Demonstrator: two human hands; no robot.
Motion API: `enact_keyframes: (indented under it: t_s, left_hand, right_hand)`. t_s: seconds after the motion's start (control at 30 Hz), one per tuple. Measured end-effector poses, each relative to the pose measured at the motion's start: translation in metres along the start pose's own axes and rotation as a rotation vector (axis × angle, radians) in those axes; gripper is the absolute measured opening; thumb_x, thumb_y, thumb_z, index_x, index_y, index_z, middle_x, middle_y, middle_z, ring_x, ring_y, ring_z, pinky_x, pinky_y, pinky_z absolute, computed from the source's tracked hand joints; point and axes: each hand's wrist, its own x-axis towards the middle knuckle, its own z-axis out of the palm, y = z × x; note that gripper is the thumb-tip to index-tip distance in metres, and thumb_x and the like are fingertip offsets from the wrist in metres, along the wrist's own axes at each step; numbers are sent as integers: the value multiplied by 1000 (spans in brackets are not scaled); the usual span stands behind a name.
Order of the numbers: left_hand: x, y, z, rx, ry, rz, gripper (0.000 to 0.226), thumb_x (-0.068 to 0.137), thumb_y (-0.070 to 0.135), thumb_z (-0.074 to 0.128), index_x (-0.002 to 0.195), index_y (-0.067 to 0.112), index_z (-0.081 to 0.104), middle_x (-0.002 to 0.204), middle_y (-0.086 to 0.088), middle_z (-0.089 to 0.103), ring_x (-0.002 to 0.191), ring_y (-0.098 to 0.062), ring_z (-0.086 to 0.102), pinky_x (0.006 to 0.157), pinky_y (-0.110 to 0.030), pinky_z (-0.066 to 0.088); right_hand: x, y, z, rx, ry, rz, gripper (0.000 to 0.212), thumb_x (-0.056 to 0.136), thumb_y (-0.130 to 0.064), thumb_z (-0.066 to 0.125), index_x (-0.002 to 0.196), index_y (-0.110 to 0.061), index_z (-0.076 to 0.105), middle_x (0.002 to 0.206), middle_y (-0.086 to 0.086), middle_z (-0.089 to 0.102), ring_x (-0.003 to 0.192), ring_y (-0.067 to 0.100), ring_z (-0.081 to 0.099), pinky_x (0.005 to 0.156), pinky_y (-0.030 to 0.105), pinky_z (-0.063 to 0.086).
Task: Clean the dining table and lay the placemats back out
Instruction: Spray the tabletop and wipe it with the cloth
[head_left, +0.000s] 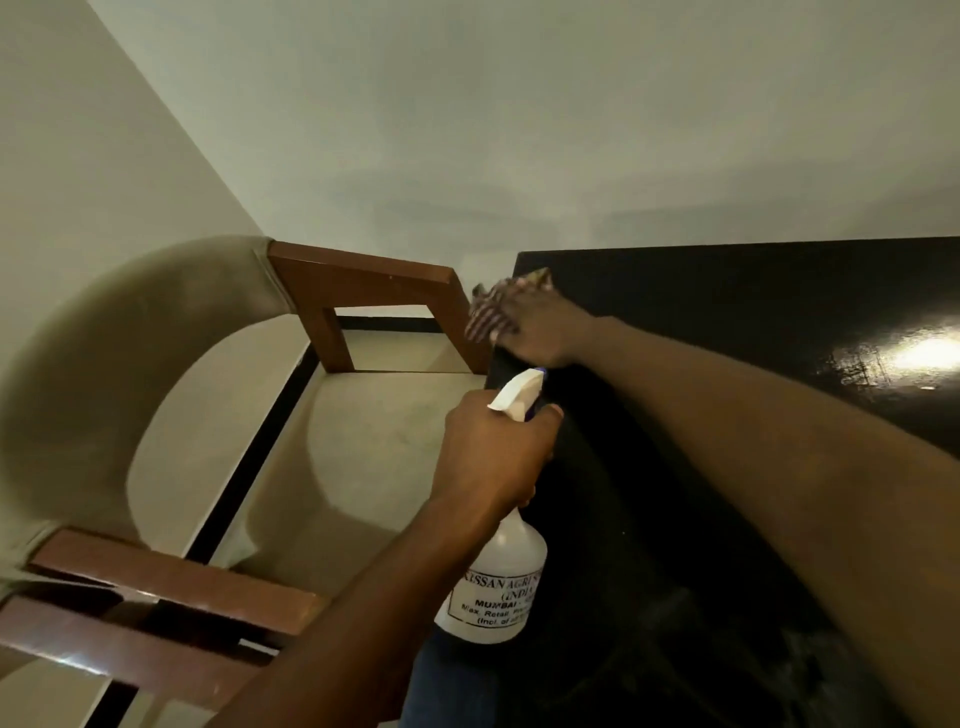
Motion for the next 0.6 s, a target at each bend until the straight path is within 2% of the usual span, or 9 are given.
enact_keyframes:
  t_s: [0.07, 0.13, 0.17, 0.27, 0.33, 0.37, 0.43, 0.53, 0.6]
  left_hand:
    - [0, 0, 0, -6, 36, 14, 20, 97, 33, 73, 98, 29, 54, 83, -9, 76, 43, -12, 57, 46, -27, 50]
    - [-1, 1, -1, -14, 53, 14, 24, 97, 34, 73, 110, 26, 56, 85, -9, 75, 45, -12, 58, 45, -26, 48]
    - [-2, 2, -2, -20, 48, 9, 29, 98, 36, 73, 118, 26, 54, 87, -8, 75, 48, -12, 60, 45, -26, 48]
    - [-7, 4, -5, -36, 31, -15, 34, 98, 38, 72, 122, 25, 50, 91, 0, 67, 65, -15, 69, 49, -26, 51]
    - [-8, 5, -5, -31, 50, -24, 45, 97, 40, 72, 132, 21, 52, 94, 1, 64, 68, -16, 70, 50, -25, 52]
    - [-8, 6, -5, -14, 63, -30, 52, 97, 44, 72, 138, 19, 52, 97, -1, 66, 67, -16, 69, 50, -24, 53]
    - [-10, 5, -4, 7, 79, -36, 58, 96, 48, 71, 143, 18, 53, 102, -4, 69, 73, -17, 70, 58, -27, 59]
    - [-13, 3, -3, -24, 76, -43, 55, 97, 44, 71, 144, 21, 54, 107, -4, 72, 91, -20, 74, 80, -37, 66]
    - [-13, 2, -6, -35, 70, -17, 45, 98, 40, 71, 137, 24, 57, 104, -1, 72, 89, -18, 74, 82, -39, 66]
  right_hand:
    - [-39, -21, 2, 65, -110, -128, 69, 108, -47, 45, 165, -17, 23, 173, 9, 18, 161, 26, 10, 131, 43, 3]
    - [-87, -30, 8, 150, -159, -218, 56, 107, -34, 53, 159, -18, 37, 169, 4, 30, 157, 20, 21, 126, 31, 9]
    - [-111, -29, 14, 160, -151, -251, 53, 107, -35, 52, 157, -21, 41, 168, 1, 31, 156, 17, 21, 125, 28, 9]
    - [-162, 0, 30, 92, -101, -275, 61, 108, -55, 37, 164, -38, 21, 171, -16, 5, 157, 1, -7, 122, 20, -13]
    - [-174, 26, 25, 73, -71, -145, 66, 106, -60, 36, 164, -42, 10, 169, -20, 0, 151, -6, -10, 114, 11, -17]
    - [-176, 40, 20, 55, -38, -87, 70, 104, -62, 35, 164, -40, 7, 171, -16, 2, 151, -6, -7, 116, 12, -16]
    - [-170, 71, 9, 39, 12, 35, 77, 102, -68, 30, 166, -31, 6, 174, -5, 7, 156, 4, 0, 124, 22, -7]
    - [-130, 121, -6, 91, 87, 219, 81, 101, -71, 32, 167, -24, 17, 172, -2, 17, 160, 22, 15, 128, 37, 7]
    - [-84, 141, -12, 91, 138, 302, 81, 101, -69, 34, 165, -20, 23, 172, 7, 22, 158, 29, 20, 130, 44, 13]
